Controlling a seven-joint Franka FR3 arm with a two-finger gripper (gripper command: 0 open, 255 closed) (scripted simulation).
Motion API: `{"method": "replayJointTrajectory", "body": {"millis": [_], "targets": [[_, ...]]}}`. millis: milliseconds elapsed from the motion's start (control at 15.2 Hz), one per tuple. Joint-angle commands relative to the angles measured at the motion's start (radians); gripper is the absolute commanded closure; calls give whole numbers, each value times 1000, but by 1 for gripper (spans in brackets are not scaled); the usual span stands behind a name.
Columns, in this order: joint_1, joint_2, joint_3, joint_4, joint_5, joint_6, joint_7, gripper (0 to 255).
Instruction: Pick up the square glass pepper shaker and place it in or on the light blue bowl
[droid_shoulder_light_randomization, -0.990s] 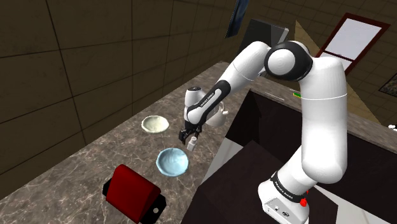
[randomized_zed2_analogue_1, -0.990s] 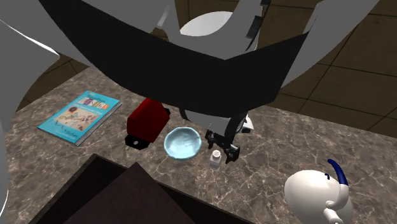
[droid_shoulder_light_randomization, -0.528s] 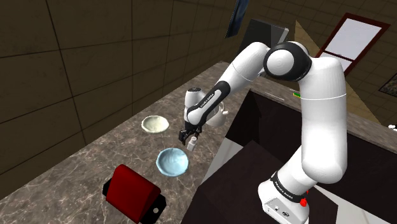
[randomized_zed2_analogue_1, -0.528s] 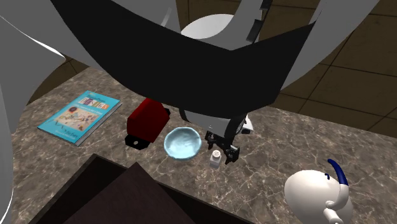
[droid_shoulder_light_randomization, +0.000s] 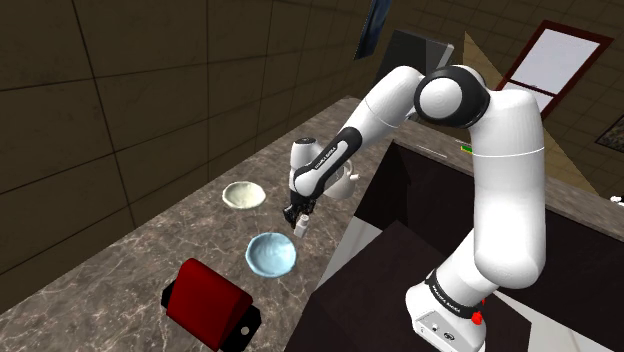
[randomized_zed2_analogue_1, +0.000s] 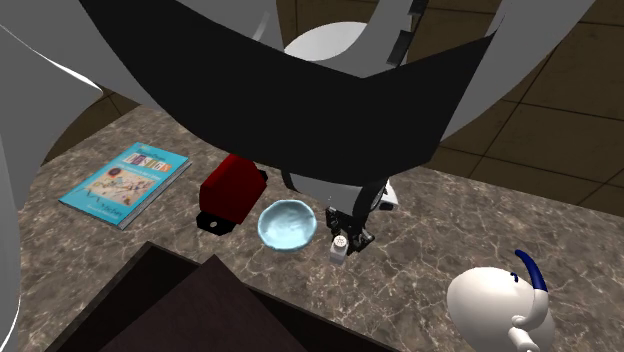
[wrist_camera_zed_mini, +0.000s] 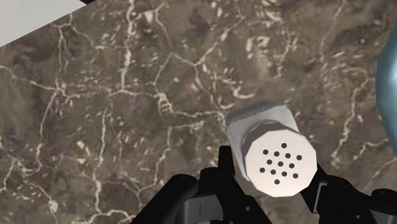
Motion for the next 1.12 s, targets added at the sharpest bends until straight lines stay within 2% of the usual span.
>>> {"method": "replayJointTrajectory", "body": {"millis": [0,1056], "targets": [[0,0,-1,0,0,0,0,255],[-13,-185,16,-52,19,-134,-13,255]]}}
